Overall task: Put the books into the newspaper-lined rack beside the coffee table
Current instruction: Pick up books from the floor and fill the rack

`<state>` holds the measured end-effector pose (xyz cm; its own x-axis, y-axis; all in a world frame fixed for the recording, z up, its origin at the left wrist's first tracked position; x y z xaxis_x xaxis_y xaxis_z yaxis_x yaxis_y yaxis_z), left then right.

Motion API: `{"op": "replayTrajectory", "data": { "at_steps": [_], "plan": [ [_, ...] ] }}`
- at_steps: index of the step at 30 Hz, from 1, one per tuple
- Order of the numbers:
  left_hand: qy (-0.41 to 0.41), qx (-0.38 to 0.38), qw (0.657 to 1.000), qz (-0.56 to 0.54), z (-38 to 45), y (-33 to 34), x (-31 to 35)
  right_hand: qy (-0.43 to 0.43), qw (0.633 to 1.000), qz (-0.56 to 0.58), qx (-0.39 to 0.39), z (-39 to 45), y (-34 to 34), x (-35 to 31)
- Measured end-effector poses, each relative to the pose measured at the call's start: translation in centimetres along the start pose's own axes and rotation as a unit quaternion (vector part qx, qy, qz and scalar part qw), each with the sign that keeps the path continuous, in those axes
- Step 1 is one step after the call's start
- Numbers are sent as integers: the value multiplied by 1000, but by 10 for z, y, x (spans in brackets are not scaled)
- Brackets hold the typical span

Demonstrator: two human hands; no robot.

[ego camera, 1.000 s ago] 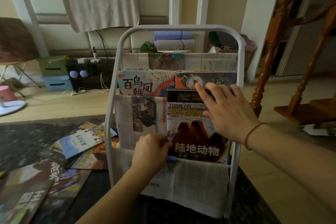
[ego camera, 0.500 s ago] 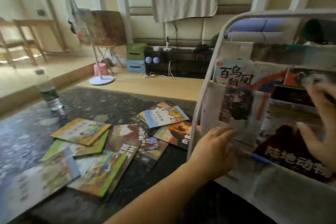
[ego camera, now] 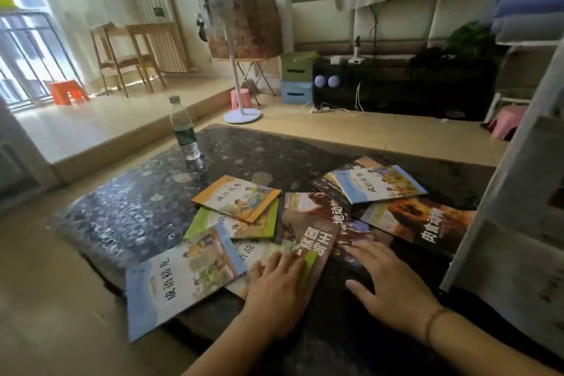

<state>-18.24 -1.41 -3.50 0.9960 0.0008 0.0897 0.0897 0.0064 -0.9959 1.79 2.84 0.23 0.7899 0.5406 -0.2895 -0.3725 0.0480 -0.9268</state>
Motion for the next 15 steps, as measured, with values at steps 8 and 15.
{"op": "replayTrajectory", "data": {
  "at_steps": [8,15],
  "plan": [
    [53,17,998,6,-36,0,-44,132,988,-5,-85,106,53,-5],
    [-24,44,998,-37,-43,4,-65,178,973,-96,-111,126,62,-1]
  ]
}}
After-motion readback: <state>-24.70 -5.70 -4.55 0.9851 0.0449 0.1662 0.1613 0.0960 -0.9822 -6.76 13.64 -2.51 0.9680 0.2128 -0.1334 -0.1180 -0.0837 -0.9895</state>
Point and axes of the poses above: each hand's wrist, its own z-axis towards the middle knuckle, its own y-axis out of the palm, x = y × z, the point moved 2 cm from there along z, towards the middle knuckle, and after that the axes turned 9 degrees about x, right-handed, at the moved point
